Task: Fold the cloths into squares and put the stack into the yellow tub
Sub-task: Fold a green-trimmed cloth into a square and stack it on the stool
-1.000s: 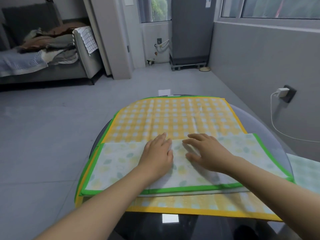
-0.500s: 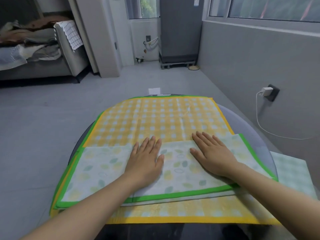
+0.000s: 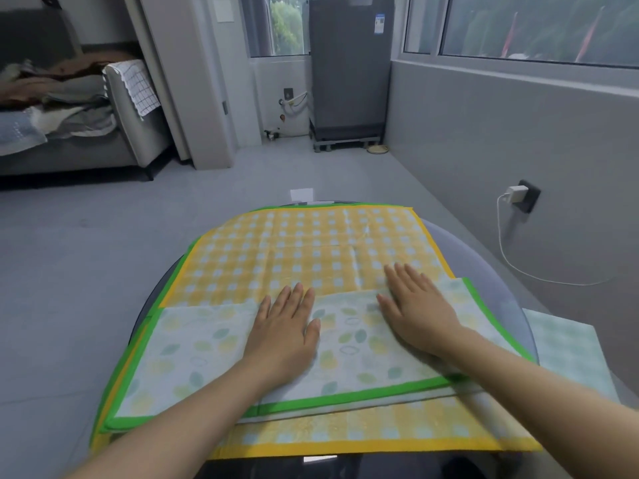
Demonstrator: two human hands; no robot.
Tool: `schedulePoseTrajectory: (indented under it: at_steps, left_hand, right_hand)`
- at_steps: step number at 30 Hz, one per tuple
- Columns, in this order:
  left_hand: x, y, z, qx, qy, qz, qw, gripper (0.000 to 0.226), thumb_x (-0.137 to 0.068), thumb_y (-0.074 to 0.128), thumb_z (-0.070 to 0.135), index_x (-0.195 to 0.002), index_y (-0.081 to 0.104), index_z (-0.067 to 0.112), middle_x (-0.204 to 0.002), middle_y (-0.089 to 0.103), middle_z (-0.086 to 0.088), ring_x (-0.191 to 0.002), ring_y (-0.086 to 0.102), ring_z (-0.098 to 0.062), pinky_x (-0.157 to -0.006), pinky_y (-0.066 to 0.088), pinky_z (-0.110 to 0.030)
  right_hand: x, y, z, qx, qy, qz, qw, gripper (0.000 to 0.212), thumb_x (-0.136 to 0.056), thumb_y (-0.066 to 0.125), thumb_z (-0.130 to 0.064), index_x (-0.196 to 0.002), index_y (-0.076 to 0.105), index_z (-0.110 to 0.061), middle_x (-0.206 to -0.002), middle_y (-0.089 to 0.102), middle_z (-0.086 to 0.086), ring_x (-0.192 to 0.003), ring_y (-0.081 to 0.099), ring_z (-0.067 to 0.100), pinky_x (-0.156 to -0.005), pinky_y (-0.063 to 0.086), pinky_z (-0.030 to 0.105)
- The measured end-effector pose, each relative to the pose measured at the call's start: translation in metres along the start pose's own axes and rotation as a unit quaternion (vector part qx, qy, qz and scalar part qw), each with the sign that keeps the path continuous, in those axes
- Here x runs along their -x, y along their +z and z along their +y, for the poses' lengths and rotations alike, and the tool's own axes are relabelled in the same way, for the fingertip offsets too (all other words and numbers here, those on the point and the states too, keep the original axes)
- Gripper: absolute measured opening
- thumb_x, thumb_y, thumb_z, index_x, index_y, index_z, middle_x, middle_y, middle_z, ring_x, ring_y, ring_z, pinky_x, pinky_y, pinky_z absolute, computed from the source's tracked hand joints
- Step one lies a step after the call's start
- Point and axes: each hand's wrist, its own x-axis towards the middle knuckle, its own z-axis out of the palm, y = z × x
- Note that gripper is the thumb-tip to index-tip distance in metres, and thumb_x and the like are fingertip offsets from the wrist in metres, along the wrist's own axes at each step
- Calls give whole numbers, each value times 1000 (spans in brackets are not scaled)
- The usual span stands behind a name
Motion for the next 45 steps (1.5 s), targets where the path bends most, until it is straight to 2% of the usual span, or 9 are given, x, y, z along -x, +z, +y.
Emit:
schedulePoseTrajectory:
  at_steps: [5,16,23,25,28,32,35,37,45]
  left_hand:
    - [-2,-1,0,-3,-1,5,1000,55,-101,10,40,-151,-7,25,-158,-15,8,-144,-17,-6,-117,-13,-34]
    - [31,-12,-87,-16,-70,30,997,55,-101,10,40,-151,-7,27,-157,-14,13,-143,-16,-1,-118,-11,-31]
    - [45,-24,-116,-27,-111,9,993,55,-100,14,45,-152,0,30,-159,-8,12,-144,-12,-3,-117,-12,-42]
    - [42,-32,-117,-53,-110,16,992,56,-99,22,50,-150,13,32,-158,10,9,-146,3,-8,-116,-12,-46]
    - [39,-46,-117,-61,-107,50,991,54,-92,38,58,-141,36,36,-131,40,8,-134,27,-12,-116,-11,-47]
    - [34,-56,-120,-21,-123,78,989,61,-78,56,67,-128,49,33,-112,38,9,-127,30,-16,-117,3,-39]
    - [32,-63,-121,-10,-149,101,984,61,-67,66,69,-112,56,29,-103,36,9,-116,36,-16,-101,27,-29]
    - [34,-67,-124,18,-182,115,976,53,-66,72,62,-101,56,26,-103,43,8,-109,44,-16,-88,36,-29]
    - [54,-75,-149,371,-287,128,874,40,-74,80,17,-108,60,12,-103,62,-6,-89,61,-21,-70,48,-28]
  right_hand:
    - [0,19,-70,-62,-125,-10,990,54,-101,16,-36,-150,4,-19,-158,1,-3,-145,-4,8,-116,-6,25]
    - [3,26,-76,7,-122,-52,991,67,-91,1,-56,-149,-7,-24,-156,-12,-8,-139,-17,1,-115,-12,26]
    - [1,23,-80,11,-115,-69,991,60,-98,8,-49,-149,-7,-22,-157,-12,-4,-143,-15,9,-117,-9,29]
    - [1,17,-83,3,-110,-70,991,60,-99,17,-46,-150,0,-19,-158,-5,0,-145,-9,12,-117,-5,30]
    - [0,11,-91,-17,-129,-31,991,58,-97,35,-44,-147,22,-18,-156,18,0,-143,12,19,-117,12,34]
    - [0,8,-114,-93,-206,-27,974,50,-91,48,-45,-137,41,-27,-133,49,-6,-121,37,14,-102,31,26]
    - [1,13,-125,-100,-223,-62,968,63,-79,45,-66,-135,42,-37,-124,48,-10,-112,37,12,-100,31,27]
    - [3,18,-126,-70,-223,-76,969,82,-65,32,-81,-137,37,-43,-128,40,-11,-115,32,13,-102,27,29]
    - [14,17,-136,-33,-206,-117,971,92,-68,55,-75,-144,19,-40,-138,24,-7,-129,18,17,-107,16,35]
